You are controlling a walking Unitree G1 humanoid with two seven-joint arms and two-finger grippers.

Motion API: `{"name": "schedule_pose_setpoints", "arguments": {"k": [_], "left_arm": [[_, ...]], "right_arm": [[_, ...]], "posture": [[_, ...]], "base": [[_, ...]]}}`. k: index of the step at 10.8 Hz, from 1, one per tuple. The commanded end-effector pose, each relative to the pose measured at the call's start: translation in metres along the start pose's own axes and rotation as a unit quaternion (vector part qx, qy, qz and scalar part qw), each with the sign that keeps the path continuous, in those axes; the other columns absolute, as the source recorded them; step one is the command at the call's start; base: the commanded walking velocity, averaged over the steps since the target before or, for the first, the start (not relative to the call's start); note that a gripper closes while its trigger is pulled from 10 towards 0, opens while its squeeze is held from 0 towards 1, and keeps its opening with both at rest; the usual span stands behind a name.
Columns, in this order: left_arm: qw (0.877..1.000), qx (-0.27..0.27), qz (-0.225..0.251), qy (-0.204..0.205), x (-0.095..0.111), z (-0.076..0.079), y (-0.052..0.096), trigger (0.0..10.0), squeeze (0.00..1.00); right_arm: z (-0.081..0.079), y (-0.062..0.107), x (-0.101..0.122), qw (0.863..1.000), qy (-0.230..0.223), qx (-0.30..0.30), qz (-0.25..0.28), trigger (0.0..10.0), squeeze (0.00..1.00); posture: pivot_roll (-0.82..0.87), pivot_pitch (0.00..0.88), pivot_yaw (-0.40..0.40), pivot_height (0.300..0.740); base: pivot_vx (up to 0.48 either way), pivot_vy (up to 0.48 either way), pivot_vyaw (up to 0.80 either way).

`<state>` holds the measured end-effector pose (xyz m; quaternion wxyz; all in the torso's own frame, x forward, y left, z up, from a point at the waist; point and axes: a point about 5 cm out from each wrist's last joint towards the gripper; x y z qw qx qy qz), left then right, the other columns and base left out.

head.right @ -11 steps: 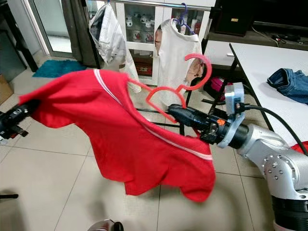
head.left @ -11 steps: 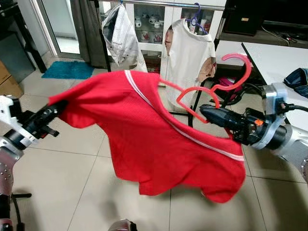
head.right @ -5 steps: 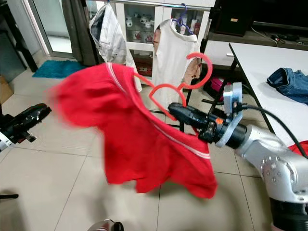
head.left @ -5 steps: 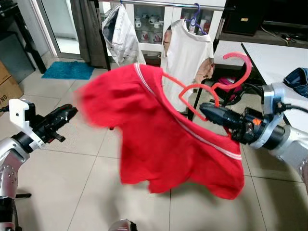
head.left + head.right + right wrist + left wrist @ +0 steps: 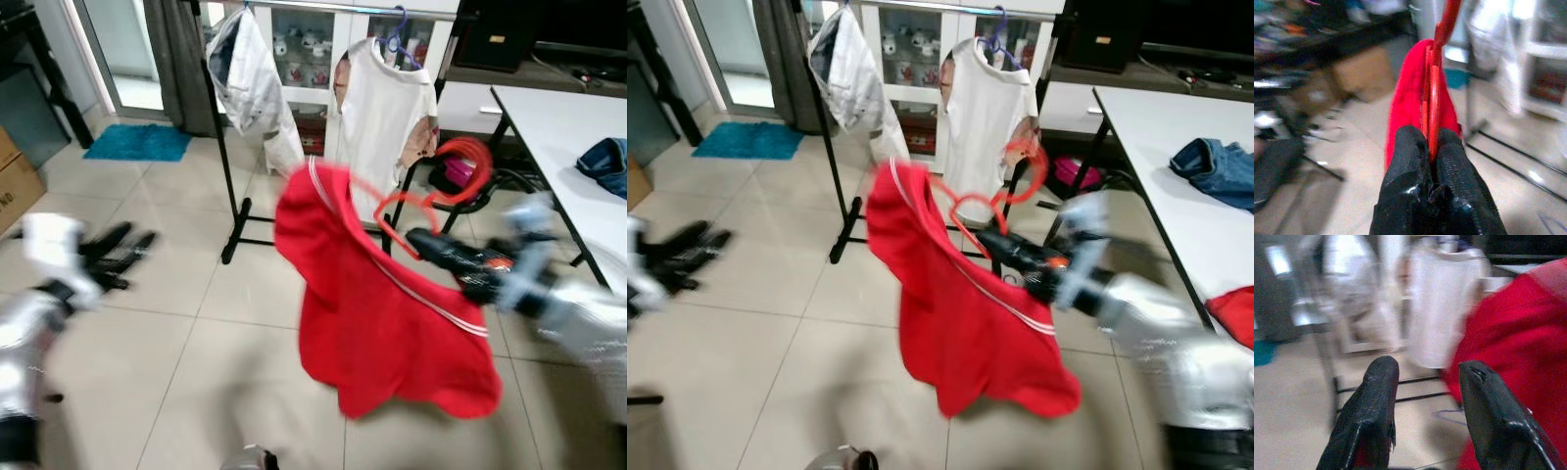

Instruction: Hang hanger

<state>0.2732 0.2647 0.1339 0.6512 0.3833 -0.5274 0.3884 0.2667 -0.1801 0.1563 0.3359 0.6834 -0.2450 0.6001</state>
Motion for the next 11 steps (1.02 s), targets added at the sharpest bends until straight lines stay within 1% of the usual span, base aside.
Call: {"name": "schedule_pose_setpoints", "arguments": {"k": [1,2,3,4,5,6,7,8,9,10,11], "left_arm": [[1.0,-0.015,-0.001,-0.013,0.002,0.02,-0.011,10.0,0.0],[1.0,-0.014,0.012,-0.006,0.003,0.03,-0.017,10.0,0.0],[0.999,0.038,0.007,0.005,-0.001,0.035,-0.027,10.0,0.0],[0.996,0.088,-0.005,-0.007,-0.01,0.037,-0.032,10.0,0.0],[0.994,0.113,0.007,0.0,-0.011,0.039,-0.034,10.0,0.0],[0.993,0.12,0.001,-0.003,-0.013,0.044,-0.036,10.0,0.0],[0.994,0.111,-0.014,-0.021,-0.018,0.053,-0.038,10.0,0.0],[0.993,0.109,-0.022,-0.028,-0.021,0.058,-0.037,10.0,0.0],[0.993,0.109,-0.024,-0.027,-0.021,0.06,-0.036,10.0,0.0],[0.993,0.112,-0.024,-0.023,-0.021,0.061,-0.033,10.0,0.0],[0.993,0.114,-0.026,-0.023,-0.022,0.061,-0.032,10.0,0.0]], "right_arm": [[0.004,-0.011,-0.007,0.998,0.004,-0.06,-0.011,10.0,0.0],[0.003,-0.018,-0.015,0.996,-0.014,-0.091,-0.014,10.0,0.0],[-0.002,-0.03,-0.031,0.987,-0.051,-0.149,-0.017,10.0,0.0],[-0.013,-0.036,-0.051,0.98,-0.064,-0.182,-0.041,10.0,0.0],[-0.016,-0.037,-0.057,0.976,-0.047,-0.203,-0.059,10.0,0.0],[-0.019,-0.039,-0.06,0.975,-0.024,-0.211,-0.066,10.0,0.0],[-0.019,-0.04,-0.06,0.971,-0.014,-0.232,-0.056,10.0,0.0],[-0.016,-0.04,-0.059,0.964,-0.002,-0.262,-0.043,10.0,0.0],[-0.013,-0.04,-0.056,0.961,0.013,-0.273,-0.036,10.0,0.0],[-0.01,-0.037,-0.046,0.96,0.017,-0.278,-0.013,10.0,0.0],[-0.011,-0.032,-0.044,0.961,0.014,-0.277,-0.008,10.0,0.0]], "posture": [[-0.08,0.0,0.029,0.74],[-0.08,0.0,0.034,0.74],[-0.07,0.0,0.033,0.74],[-0.07,0.0,0.023,0.74],[-0.07,0.0,0.021,0.74],[-0.08,0.0,0.018,0.74],[-0.07,0.0,0.01,0.74],[-0.06,0.014,0.004,0.74],[-0.06,0.014,0.004,0.74],[-0.06,0.027,0.004,0.74],[-0.07,0.019,0.005,0.74]], "base": [[0.0,0.0,0.0],[0.0,0.0,0.0],[0.0,0.0,0.0],[0.0,0.0,0.0],[0.319,0.0,0.0],[0.371,0.0,0.0],[0.371,0.0,0.52],[0.375,0.0,0.8],[0.375,0.0,0.8],[0.375,0.0,0.63],[0.375,0.0,0.57]]}}
Point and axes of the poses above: a point about 5 cm out from each wrist's last joint towards the gripper, its own y axis pointing back from the gripper into the wrist, its own x axis along the axis of the wrist's last joint, z = x × y, and after that the axes turned 9 degrees about y, right-handed
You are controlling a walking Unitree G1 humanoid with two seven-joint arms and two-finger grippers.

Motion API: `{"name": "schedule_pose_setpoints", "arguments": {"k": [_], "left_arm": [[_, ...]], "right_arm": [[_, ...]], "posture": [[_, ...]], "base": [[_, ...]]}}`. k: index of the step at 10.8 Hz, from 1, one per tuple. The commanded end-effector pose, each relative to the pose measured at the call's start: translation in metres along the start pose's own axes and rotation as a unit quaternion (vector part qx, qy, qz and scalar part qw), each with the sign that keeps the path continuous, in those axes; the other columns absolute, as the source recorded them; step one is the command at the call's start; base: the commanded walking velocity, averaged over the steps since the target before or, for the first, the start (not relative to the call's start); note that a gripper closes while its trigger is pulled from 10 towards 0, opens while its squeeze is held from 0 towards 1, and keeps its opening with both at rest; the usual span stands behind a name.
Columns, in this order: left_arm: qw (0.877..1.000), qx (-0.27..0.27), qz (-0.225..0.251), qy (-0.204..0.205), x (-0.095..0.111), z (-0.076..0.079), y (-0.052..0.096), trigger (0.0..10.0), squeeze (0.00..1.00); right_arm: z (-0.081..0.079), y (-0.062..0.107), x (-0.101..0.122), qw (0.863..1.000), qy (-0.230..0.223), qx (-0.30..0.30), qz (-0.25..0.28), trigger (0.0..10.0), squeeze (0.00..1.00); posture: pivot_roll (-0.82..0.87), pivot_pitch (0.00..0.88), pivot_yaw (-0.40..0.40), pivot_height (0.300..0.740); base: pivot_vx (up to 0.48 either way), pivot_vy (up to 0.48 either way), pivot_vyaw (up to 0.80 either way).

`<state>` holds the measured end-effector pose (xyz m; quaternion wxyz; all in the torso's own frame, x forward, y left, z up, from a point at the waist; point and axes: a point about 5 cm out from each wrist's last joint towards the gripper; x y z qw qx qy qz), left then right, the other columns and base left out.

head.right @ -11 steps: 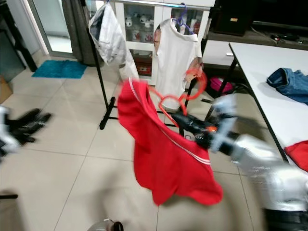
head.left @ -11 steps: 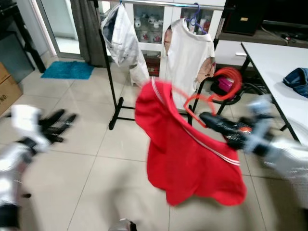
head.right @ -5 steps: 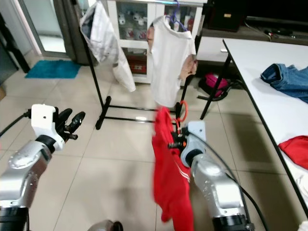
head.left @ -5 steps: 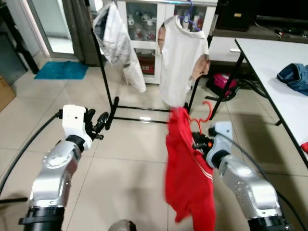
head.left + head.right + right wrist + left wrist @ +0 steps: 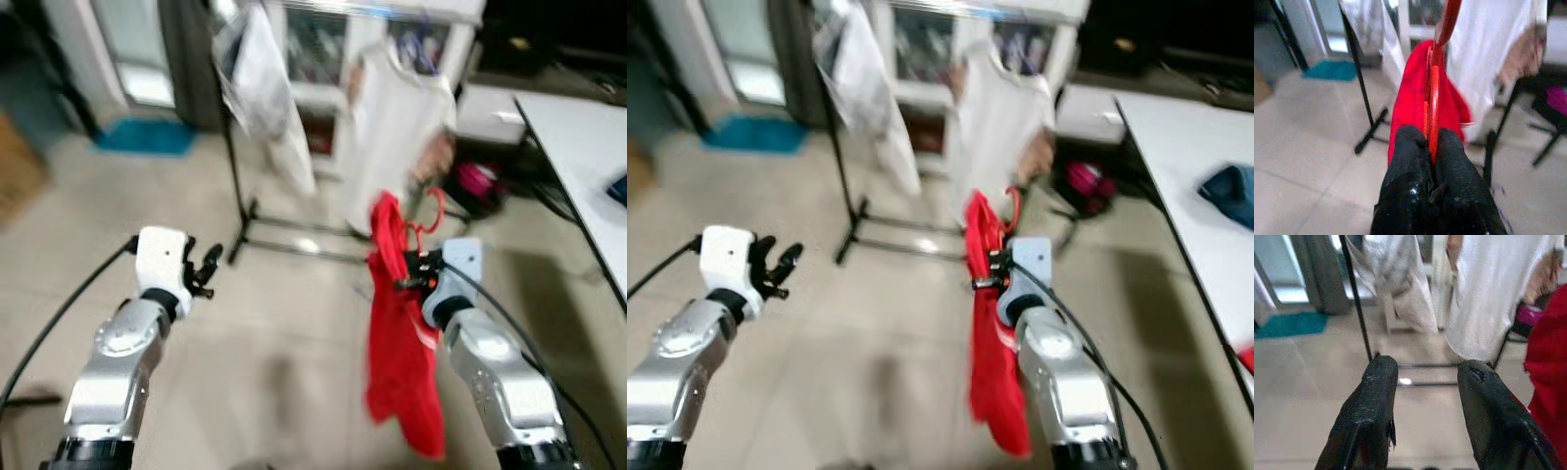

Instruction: Hang hanger

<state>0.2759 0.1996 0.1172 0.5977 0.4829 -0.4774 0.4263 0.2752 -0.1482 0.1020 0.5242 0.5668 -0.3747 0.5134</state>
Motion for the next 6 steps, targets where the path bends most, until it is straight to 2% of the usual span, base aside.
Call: {"name": "schedule_pose_setpoints", "arguments": {"k": [1,2,3,5,6], "left_arm": [[1.0,-0.012,0.004,0.001,0.002,0.008,-0.002,10.0,0.0],[1.0,-0.016,0.012,0.004,0.004,0.013,-0.001,10.0,0.0],[0.999,-0.024,0.021,0.017,0.006,0.016,0.001,10.0,0.0],[0.999,-0.034,0.016,0.007,0.007,0.017,0.003,10.0,0.0],[0.999,-0.039,0.023,0.004,0.01,0.017,0.003,10.0,0.0]], "right_arm": [[0.006,0.004,0.005,1.0,-0.003,-0.008,0.015,10.0,0.0],[0.001,0.006,0.003,0.999,-0.03,0.0,0.013,10.0,0.0],[-0.003,0.004,0.007,0.999,-0.038,0.006,0.021,10.0,0.0],[-0.002,0.0,0.016,0.998,-0.043,-0.018,0.044,10.0,0.0],[0.001,-0.001,0.02,0.998,-0.028,-0.031,0.048,10.0,0.0]], "posture": [[-0.07,0.016,0.004,0.74],[-0.07,0.001,-0.006,0.74],[-0.07,0.0,-0.008,0.74],[-0.06,0.0,-0.007,0.74],[-0.07,0.0,0.004,0.74]], "base": [[0.375,0.0,0.49],[0.375,0.0,0.67],[0.375,0.0,0.8],[0.375,0.0,0.8],[0.382,0.0,0.0]]}}
Point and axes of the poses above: a point about 5 cm out from each wrist's last joint towards the gripper, its own y axis pointing back from the gripper into the wrist, its own x axis along the axis of the wrist's last joint, z = x × y, and after that the axes turned 9 degrees about y, right-handed
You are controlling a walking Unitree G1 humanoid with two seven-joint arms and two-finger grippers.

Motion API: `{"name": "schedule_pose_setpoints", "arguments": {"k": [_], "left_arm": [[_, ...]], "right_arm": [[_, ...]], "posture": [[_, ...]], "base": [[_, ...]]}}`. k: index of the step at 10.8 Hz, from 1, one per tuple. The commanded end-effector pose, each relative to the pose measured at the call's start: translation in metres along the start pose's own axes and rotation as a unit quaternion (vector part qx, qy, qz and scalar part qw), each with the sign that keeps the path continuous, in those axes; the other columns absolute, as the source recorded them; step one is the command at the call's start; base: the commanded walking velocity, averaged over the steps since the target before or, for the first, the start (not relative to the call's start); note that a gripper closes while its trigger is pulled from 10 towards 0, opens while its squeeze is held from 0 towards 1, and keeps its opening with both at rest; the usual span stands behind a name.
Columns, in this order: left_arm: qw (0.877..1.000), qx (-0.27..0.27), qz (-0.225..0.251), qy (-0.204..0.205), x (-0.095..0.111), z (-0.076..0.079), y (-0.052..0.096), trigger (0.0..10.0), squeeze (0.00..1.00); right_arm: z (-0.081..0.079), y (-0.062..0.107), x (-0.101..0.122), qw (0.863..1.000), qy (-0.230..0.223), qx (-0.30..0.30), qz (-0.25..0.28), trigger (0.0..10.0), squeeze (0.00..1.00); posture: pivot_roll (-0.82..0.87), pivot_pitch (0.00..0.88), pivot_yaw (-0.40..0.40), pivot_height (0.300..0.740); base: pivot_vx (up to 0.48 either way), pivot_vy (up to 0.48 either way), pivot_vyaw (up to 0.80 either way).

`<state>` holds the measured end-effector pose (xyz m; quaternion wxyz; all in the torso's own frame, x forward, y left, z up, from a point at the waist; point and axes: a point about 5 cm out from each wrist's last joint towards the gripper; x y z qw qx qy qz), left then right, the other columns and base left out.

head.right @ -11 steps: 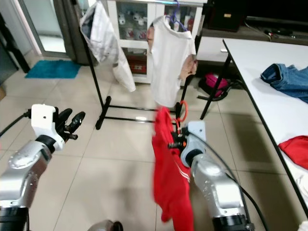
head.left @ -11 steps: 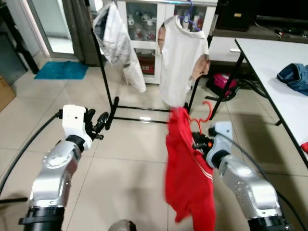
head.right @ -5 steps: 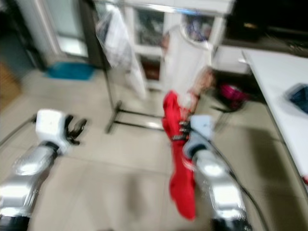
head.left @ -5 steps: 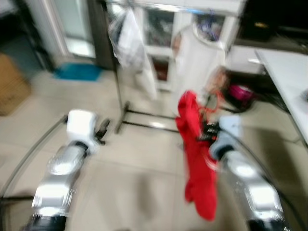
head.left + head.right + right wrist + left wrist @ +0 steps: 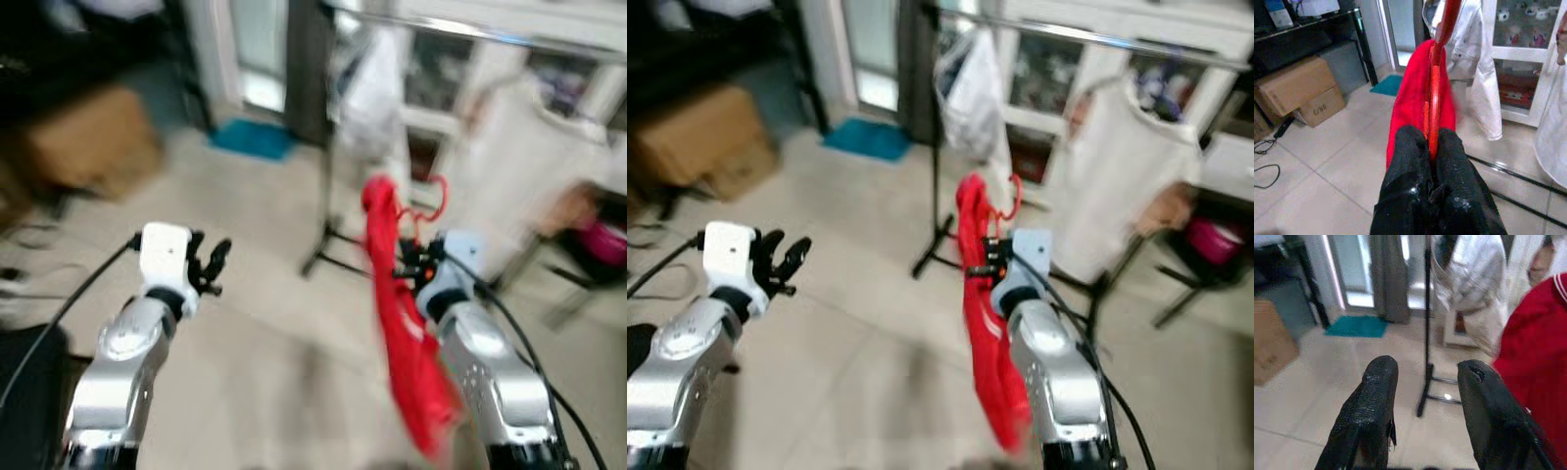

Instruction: Hang hanger

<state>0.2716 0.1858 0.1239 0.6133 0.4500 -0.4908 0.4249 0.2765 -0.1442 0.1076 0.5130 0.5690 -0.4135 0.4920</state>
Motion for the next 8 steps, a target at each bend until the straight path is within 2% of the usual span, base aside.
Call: {"name": "schedule_pose_setpoints", "arguments": {"k": [1,3,4,5,7,8], "left_arm": [[1.0,-0.013,0.009,-0.01,0.006,0.003,-0.002,10.0,0.0],[1.0,-0.018,0.007,-0.016,0.007,0.005,-0.009,10.0,0.0],[1.0,-0.02,0.01,-0.017,0.009,0.005,-0.011,10.0,0.0],[1.0,-0.022,0.012,-0.018,0.01,0.007,-0.012,10.0,0.0],[0.999,-0.032,0.003,-0.023,0.007,0.009,-0.008,10.0,0.0],[0.999,-0.032,0.003,-0.023,0.006,0.008,-0.008,10.0,0.0]], "right_arm": [[0.003,-0.002,0.013,1.0,0.002,-0.009,0.028,10.0,0.0],[0.0,-0.002,0.012,0.999,-0.003,0.001,0.034,10.0,0.0],[0.001,-0.003,0.01,1.0,-0.007,-0.011,0.022,10.0,0.0],[0.005,-0.004,0.008,1.0,-0.009,-0.026,0.014,10.0,0.0],[0.013,-0.002,0.007,0.999,0.035,-0.042,0.005,10.0,0.0],[0.015,-0.001,0.005,0.998,0.041,-0.052,-0.001,10.0,0.0]], "posture": [[-0.07,0.0,0.011,0.74],[-0.08,0.0,0.014,0.74],[-0.08,0.0,0.015,0.74],[-0.07,0.0,0.012,0.74],[-0.07,0.0,0.012,0.74],[-0.07,0.0,0.012,0.74]], "base": [[0.386,0.0,0.0],[0.384,0.0,0.0],[0.379,0.0,0.0],[0.386,0.0,-0.8],[0.386,0.0,-0.8],[0.382,0.0,-0.8]]}}
Point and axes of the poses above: a point about 5 cm out from each wrist's last joint towards the gripper, its own y axis pointing back from the gripper into the wrist, its own x axis along the axis of the wrist's last joint, z = x × y, and after that the axes turned 9 degrees about y, right-handed
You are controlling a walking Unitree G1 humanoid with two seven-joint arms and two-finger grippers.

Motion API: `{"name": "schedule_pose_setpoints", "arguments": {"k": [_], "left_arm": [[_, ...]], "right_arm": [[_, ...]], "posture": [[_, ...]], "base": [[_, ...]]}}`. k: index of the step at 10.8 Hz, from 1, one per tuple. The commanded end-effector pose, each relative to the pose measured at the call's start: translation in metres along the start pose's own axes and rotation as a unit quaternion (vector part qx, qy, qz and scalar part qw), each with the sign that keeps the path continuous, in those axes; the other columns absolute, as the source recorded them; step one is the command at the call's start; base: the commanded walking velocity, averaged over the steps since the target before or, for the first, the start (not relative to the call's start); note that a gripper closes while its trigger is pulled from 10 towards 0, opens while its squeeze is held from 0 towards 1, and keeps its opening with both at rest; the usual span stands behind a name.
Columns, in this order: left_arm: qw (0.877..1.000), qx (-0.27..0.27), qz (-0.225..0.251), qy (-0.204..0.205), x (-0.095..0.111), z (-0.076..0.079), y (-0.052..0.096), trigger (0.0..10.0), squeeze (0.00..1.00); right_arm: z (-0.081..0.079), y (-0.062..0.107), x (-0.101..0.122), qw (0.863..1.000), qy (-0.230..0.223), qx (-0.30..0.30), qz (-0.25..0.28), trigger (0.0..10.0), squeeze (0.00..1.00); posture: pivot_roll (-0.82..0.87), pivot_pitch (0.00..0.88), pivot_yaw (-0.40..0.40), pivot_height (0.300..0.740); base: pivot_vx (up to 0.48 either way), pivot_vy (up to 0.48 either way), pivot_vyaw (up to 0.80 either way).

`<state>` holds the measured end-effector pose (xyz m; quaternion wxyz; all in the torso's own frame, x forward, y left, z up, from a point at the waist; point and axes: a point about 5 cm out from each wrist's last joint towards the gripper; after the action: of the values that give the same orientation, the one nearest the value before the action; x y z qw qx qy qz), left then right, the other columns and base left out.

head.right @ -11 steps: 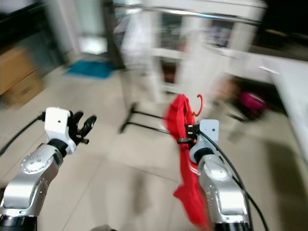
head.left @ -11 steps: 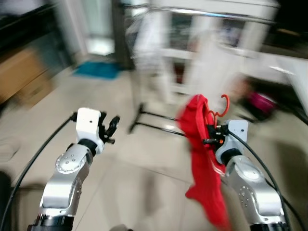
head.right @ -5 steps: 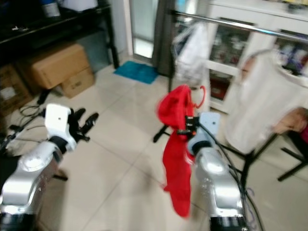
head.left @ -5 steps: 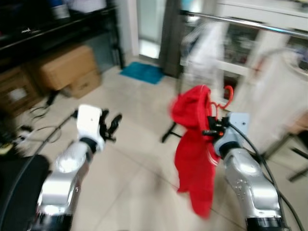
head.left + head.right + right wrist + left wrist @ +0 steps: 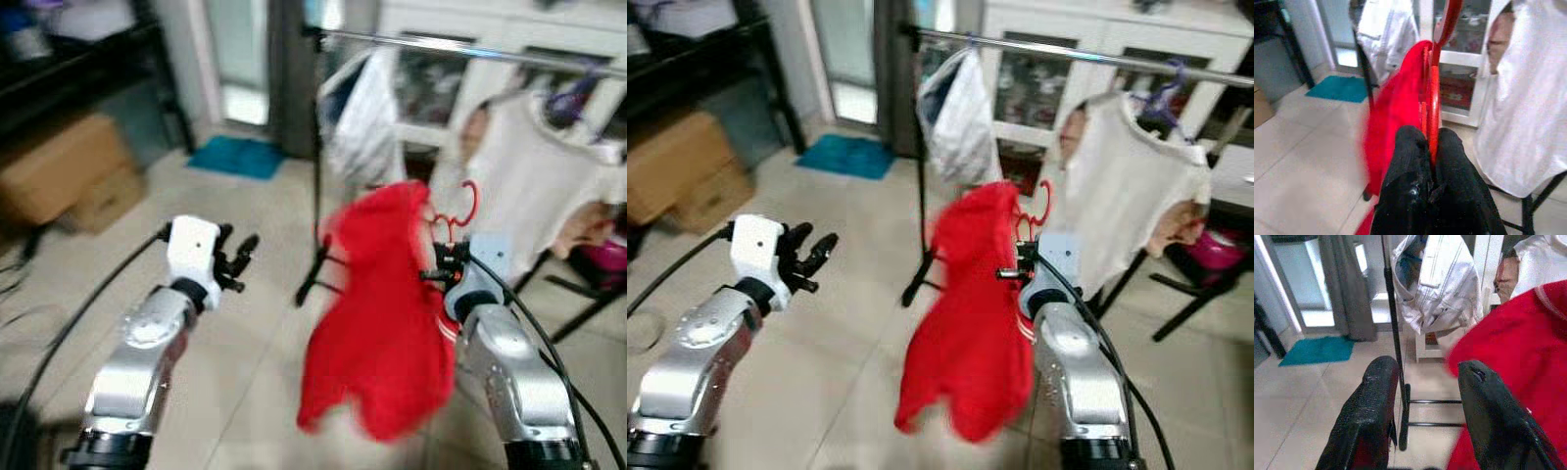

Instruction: Hang hanger

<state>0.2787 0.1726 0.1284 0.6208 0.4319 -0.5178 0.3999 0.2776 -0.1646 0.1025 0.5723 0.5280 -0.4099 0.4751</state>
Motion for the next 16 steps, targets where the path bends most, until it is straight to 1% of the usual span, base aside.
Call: {"name": "schedule_pose_setpoints", "arguments": {"k": [1,3,4,6,7,8,11,12,14,16], "left_arm": [[1.0,0.007,-0.001,-0.006,0.001,-0.005,-0.001,10.0,0.0],[1.0,0.0,0.0,-0.005,0.001,-0.002,-0.005,10.0,0.0],[1.0,-0.001,0.0,-0.004,0.0,0.0,-0.005,10.0,0.0],[1.0,0.002,0.0,-0.002,0.0,-0.001,-0.001,10.0,0.0],[1.0,0.016,0.002,-0.002,0.001,-0.007,0.002,10.0,0.0],[1.0,0.017,0.002,-0.009,0.001,-0.007,0.003,10.0,0.0],[1.0,0.01,0.008,-0.009,0.004,-0.005,-0.001,10.0,0.0],[1.0,0.004,0.004,-0.013,0.003,-0.004,0.0,10.0,0.0],[1.0,0.005,0.002,-0.014,0.003,-0.006,0.002,10.0,0.0],[1.0,-0.001,0.003,-0.015,0.005,-0.004,-0.002,10.0,0.0]], "right_arm": [[0.002,0.001,0.004,1.0,-0.008,-0.016,0.002,10.0,0.0],[0.014,0.003,0.001,0.999,-0.015,-0.042,-0.007,10.0,0.0],[0.019,0.003,-0.001,0.999,-0.014,-0.051,-0.009,10.0,0.0],[0.012,0.001,0.001,1.0,0.008,-0.02,-0.006,10.0,0.0],[0.006,-0.001,0.001,1.0,0.012,-0.012,-0.002,10.0,0.0],[0.002,-0.002,0.002,1.0,0.024,-0.008,0.003,10.0,0.0],[-0.01,-0.005,0.005,1.0,0.022,0.008,0.013,10.0,0.0],[-0.011,-0.005,0.004,1.0,0.018,0.013,0.013,10.0,0.0],[-0.011,-0.007,0.002,0.999,0.036,0.02,0.011,10.0,0.0],[-0.013,-0.009,0.003,0.999,0.038,0.016,0.014,10.0,0.0]], "posture": [[-0.09,0.0,0.017,0.74],[-0.09,0.0,0.018,0.74],[-0.09,0.0,0.015,0.74],[-0.07,0.0,-0.003,0.74],[-0.06,0.0,-0.012,0.74],[-0.06,0.0,-0.014,0.74],[-0.05,0.0,-0.009,0.74],[-0.05,0.0,-0.01,0.74],[-0.03,0.0,-0.018,0.74],[-0.04,0.0,-0.01,0.74]], "base": [[0.386,0.0,-0.8],[0.386,0.0,-0.8],[0.382,0.0,-0.61],[0.381,0.0,0.0],[0.382,0.0,0.0],[0.382,0.0,0.0],[0.391,0.0,0.0],[0.39,0.0,0.0],[0.394,0.0,0.0],[0.399,0.0,0.0]]}}
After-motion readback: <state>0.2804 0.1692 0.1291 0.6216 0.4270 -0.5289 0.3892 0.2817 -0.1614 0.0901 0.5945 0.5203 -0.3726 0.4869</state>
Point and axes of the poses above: a point about 5 cm out from each wrist's last joint towards the gripper, its own y axis pointing back from the gripper into the wrist, its own x axis along the axis of the wrist's last joint, z = x × y, and after that the axes turned 9 degrees about y, right-handed
